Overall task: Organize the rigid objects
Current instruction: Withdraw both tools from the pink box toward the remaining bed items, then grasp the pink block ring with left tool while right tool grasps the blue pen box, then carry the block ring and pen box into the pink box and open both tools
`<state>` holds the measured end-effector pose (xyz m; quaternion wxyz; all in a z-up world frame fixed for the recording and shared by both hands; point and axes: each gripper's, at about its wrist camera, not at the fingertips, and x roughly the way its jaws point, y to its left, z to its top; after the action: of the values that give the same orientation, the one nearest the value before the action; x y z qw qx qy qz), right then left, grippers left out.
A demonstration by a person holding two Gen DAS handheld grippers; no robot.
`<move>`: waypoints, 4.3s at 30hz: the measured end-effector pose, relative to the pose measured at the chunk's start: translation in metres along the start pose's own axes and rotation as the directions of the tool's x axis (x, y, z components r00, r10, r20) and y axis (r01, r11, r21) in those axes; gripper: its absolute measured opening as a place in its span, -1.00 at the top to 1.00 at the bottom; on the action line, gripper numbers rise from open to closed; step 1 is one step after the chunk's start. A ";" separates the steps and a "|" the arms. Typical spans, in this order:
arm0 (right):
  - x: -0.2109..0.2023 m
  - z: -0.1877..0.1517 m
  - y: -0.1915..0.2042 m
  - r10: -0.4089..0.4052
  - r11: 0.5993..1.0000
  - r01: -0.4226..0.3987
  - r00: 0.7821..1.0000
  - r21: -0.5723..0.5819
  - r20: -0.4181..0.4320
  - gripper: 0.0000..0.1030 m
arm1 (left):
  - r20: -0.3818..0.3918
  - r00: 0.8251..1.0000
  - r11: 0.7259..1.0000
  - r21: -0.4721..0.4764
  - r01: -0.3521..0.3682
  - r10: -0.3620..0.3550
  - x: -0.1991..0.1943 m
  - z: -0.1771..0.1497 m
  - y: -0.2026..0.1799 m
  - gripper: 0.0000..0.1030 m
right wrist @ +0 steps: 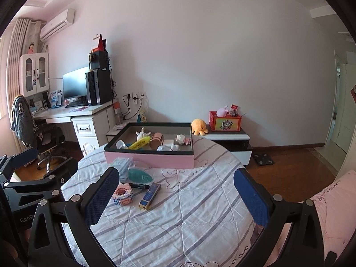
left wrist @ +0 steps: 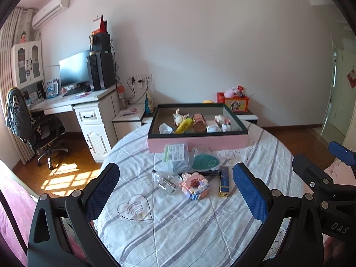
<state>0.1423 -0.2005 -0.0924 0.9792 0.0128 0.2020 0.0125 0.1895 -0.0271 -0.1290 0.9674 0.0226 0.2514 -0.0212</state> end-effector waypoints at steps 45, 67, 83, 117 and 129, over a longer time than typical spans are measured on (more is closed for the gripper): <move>0.147 -0.074 -0.002 0.031 1.000 -0.029 0.931 0.011 -0.365 -1.00 | -0.277 0.952 0.991 -0.071 0.113 -0.128 0.131 -0.060 0.036 0.15; 0.200 -0.056 0.025 0.134 0.988 -0.152 0.878 -0.002 -0.460 0.02 | -0.233 0.956 0.979 -0.140 0.148 -0.178 0.121 -0.074 0.063 0.25; 0.152 -0.072 -0.011 0.231 0.973 -0.214 0.882 0.089 -0.410 0.59 | -0.207 0.952 0.966 -0.171 0.192 -0.225 0.098 -0.079 0.066 0.37; 0.052 -0.020 0.005 0.253 0.967 -0.250 0.962 0.035 -0.105 0.59 | 0.108 0.981 0.987 0.023 0.158 -0.159 -0.012 -0.003 -0.006 0.48; -0.038 0.031 0.013 0.187 0.982 -0.183 0.975 -0.042 0.120 0.59 | 0.294 0.947 0.992 0.060 0.114 -0.127 -0.092 0.032 -0.016 0.47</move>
<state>0.1191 -0.1888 -0.0483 0.9845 0.0174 0.1387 0.1059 0.1238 -0.0424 -0.0562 0.9903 0.0242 0.1037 -0.0888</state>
